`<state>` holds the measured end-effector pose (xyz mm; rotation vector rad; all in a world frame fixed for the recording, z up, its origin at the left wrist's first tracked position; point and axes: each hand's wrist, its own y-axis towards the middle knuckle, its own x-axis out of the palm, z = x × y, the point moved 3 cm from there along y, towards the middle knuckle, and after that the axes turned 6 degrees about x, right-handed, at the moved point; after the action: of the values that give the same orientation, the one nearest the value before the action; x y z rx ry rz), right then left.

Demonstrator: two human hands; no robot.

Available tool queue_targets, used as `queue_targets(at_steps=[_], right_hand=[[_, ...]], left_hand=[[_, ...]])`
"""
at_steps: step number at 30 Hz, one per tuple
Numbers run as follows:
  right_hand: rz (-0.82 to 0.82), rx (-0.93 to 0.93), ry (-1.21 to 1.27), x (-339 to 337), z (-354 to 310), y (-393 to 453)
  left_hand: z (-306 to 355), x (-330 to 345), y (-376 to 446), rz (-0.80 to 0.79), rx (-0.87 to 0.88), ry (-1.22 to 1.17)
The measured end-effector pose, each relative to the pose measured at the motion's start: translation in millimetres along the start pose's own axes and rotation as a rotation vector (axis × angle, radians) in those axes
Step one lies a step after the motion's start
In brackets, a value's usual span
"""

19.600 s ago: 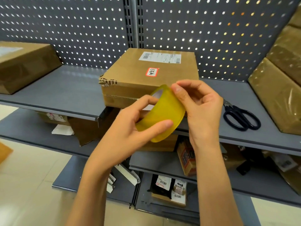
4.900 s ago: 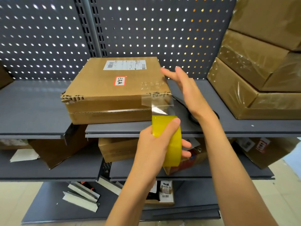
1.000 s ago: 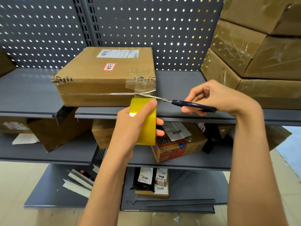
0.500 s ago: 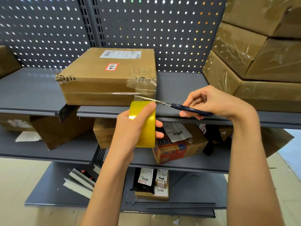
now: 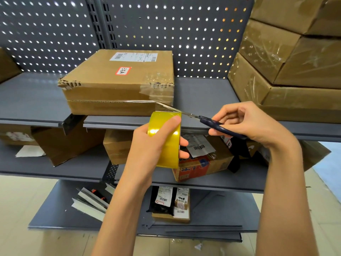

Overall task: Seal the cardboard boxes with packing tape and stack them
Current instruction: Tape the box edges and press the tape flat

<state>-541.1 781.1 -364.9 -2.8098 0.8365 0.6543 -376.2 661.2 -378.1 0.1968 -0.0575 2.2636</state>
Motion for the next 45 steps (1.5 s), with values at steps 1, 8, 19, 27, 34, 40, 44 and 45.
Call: queue_targets(at_steps=[1,8,19,27,34,40,44,45], right_hand=[[0.008,-0.007,0.014,0,1,-2],[0.361,-0.041,0.252,-12,7,-4],[0.729,0.164,-0.384,6,18,46],[0.699,0.264,-0.681,19,20,59],[0.71,0.198,-0.66,15,8,53],[0.742,0.039,-0.714,5,-28,57],[0.731,-0.017,-0.758,11,-55,70],[0.716,-0.018,-0.769,14,-60,75]], left_hand=[[1,2,-1,-0.008,0.007,-0.001],[4,9,-3,-0.014,0.013,-0.005],[7,8,3,-0.01,0.0,0.028],[7,10,8,-0.067,-0.032,0.088],[23,3,6,-0.182,0.027,0.22],[55,-35,12,-0.179,0.369,0.661],[86,-63,22,-0.118,0.547,0.884],[94,-69,25,-0.103,0.583,0.904]])
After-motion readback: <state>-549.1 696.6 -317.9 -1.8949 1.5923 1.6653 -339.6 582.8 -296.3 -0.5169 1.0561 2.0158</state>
